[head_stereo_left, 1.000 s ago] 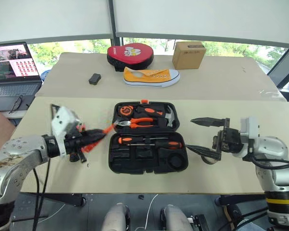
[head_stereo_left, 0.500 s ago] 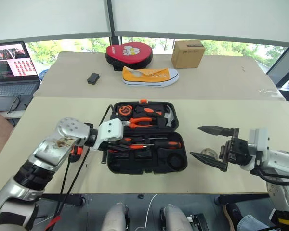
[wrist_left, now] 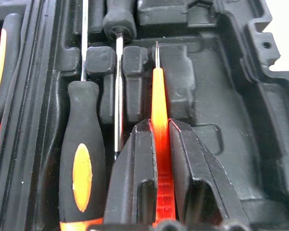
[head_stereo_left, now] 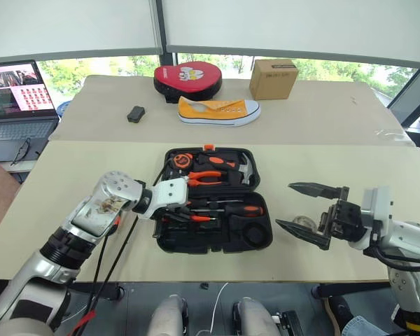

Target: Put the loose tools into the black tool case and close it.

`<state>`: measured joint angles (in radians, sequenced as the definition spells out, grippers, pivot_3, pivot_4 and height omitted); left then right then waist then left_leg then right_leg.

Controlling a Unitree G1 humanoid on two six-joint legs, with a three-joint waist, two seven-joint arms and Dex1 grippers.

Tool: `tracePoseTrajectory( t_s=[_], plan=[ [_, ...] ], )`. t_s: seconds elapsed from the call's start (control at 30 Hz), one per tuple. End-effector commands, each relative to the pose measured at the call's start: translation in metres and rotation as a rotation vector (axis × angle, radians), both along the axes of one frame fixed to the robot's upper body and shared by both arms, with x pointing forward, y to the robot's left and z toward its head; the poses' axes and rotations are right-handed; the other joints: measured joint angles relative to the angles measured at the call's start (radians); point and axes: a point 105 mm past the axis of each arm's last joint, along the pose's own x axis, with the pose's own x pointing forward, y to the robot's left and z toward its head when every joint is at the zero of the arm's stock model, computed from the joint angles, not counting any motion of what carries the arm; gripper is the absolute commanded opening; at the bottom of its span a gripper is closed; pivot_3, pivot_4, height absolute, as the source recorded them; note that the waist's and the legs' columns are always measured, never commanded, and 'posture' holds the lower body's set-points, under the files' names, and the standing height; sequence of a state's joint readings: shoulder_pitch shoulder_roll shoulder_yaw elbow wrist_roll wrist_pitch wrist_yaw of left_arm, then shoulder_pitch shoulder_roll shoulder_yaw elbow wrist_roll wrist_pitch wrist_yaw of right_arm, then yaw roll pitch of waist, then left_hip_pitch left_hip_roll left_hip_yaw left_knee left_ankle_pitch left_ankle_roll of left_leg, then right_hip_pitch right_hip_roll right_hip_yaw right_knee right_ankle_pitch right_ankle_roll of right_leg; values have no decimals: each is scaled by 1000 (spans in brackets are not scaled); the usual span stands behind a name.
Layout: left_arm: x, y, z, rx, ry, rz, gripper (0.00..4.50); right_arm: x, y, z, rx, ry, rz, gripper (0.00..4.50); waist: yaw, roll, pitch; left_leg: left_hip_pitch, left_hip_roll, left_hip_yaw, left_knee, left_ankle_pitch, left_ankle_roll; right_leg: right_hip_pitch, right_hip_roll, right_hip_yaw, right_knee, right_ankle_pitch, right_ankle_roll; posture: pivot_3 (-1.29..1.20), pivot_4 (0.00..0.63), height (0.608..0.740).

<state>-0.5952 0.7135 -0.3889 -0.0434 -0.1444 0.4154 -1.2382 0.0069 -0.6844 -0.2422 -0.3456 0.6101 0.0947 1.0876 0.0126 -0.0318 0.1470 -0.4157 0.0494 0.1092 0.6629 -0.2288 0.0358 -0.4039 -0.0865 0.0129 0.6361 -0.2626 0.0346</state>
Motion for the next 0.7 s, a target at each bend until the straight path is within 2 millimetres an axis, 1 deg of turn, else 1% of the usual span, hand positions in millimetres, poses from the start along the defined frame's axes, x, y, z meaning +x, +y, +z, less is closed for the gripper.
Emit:
tracePoseTrajectory(
  t_s=[0.03,0.13,0.2,0.23,0.27,0.3,0.33,0.37,0.4,0.47,0.53,0.63,0.67,0.7],
  plan=[
    [4,1,4,15,-22,5,381,-3,5,11,11,-46,23,4500,0,0,0,0,0,0,0,0,0,0,0,0,1,0,0,0,150,740],
    [0,3,1,21,33,20,381,-3,6,11,14,-43,28,4500,-1,0,0,0,0,0,1,0,0,0,0,0,3,0,0,0,150,740],
    [3,0,7,-14,15,34,1070,-3,7,11,16,-42,30,4500,-2,0,0,1,0,0,2,0,0,0,0,0,4,0,0,0,150,740],
    [3,-3,12,-43,-1,27,1200,-3,7,11,16,-41,31,4500,-1,0,0,1,0,0,2,0,0,0,0,0,5,0,0,0,150,740],
    [3,-5,18,-73,-16,9,1638,-3,7,11,17,-41,31,4500,-1,0,0,1,0,-1,2,0,0,0,0,0,5,0,0,0,150,740],
    [3,-7,24,-103,-28,-8,1914,-3,7,11,18,-40,30,4500,-1,0,0,1,0,-1,2,0,0,0,0,0,5,0,0,0,150,740],
    [3,-10,31,-142,-44,-20,2317,-3,7,11,18,-39,30,4500,0,0,0,1,0,-2,3,0,0,0,0,0,5,0,0,0,150,740],
    [4,-13,41,-200,-72,-33,2733,-3,7,11,18,-38,30,4500,1,0,0,0,0,-2,4,0,0,0,0,0,5,0,0,0,150,740],
    [4,-14,49,-243,-92,-41,2733,-3,7,11,18,-37,29,4500,1,0,0,0,0,-2,4,0,0,0,0,0,5,0,0,0,150,740],
    [6,-10,55,-276,-123,-36,2733,-3,7,10,18,-35,27,4500,0,0,0,-1,0,-3,6,0,0,0,0,0,6,0,0,0,150,740],
    [7,0,47,-246,-125,-26,2733,-4,6,10,20,-34,25,4500,-1,0,0,0,0,-5,6,0,0,0,0,0,6,0,0,0,150,740],
    [-2,8,35,-245,-94,-64,1935,-4,7,9,24,-32,20,4500,-5,0,0,0,0,-6,6,0,0,0,0,0,6,0,0,0,150,740],
    [-4,8,33,-256,-89,-72,1607,-4,7,8,25,-32,19,4500,-4,0,0,0,0,-5,6,0,0,0,0,0,6,0,0,0,150,740],
    [-6,9,27,-244,-84,-78,1223,-4,7,8,26,-31,17,4500,-3,0,0,0,0,-5,6,0,0,0,0,0,6,0,0,0,150,740]
  ],
)
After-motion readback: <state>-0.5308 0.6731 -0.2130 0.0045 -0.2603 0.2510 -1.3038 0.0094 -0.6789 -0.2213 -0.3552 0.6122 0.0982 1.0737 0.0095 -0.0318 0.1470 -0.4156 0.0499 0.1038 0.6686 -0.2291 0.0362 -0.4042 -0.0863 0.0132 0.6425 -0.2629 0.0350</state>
